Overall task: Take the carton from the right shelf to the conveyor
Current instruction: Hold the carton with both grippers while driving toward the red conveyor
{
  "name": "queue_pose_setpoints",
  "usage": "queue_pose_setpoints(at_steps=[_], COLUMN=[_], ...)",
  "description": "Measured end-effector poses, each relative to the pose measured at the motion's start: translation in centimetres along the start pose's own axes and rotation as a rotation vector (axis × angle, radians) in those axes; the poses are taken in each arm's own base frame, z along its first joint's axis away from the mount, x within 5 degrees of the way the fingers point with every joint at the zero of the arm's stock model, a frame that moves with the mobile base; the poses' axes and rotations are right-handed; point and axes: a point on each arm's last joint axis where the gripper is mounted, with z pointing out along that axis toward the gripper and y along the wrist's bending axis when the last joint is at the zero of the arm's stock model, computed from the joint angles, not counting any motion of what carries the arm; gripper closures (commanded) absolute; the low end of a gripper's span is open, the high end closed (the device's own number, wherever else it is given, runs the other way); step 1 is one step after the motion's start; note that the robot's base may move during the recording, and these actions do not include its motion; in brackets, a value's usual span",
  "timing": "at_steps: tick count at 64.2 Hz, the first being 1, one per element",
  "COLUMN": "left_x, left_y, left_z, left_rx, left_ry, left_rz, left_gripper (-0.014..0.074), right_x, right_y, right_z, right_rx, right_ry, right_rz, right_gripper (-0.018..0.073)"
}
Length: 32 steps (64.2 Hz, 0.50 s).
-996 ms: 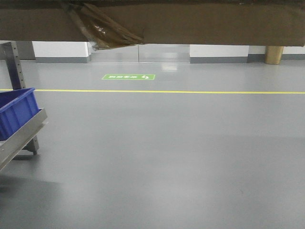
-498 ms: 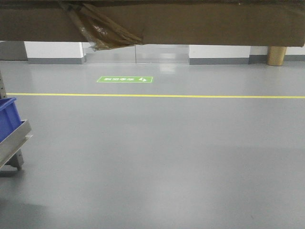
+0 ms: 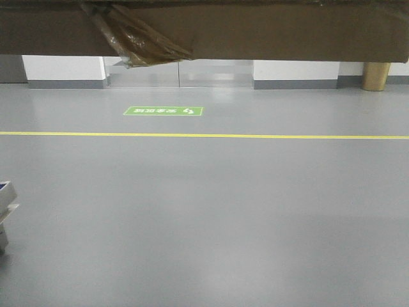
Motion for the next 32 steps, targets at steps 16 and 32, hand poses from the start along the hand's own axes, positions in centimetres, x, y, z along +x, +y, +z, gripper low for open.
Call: queue_pose_setpoints(at_steps=[16,32], left_x=[-0.01,-0.02], left_y=[0.03,0.06], left_z=[0.0,0.0], left_rx=[-0.003,-0.007], left_ry=[-0.001,-0.002], left_rz=[0.002,0.004], left_gripper=[0.0616,0.0616], right_x=[-0.04,-0.05], right_y=[0.01,0.01], right_z=[0.0,0.0], right_rx=[-0.001,-0.001], right_ry=[-0.004,-0.006], right_rz=[0.0,0.0], right_gripper=[0.0627,0.0627])
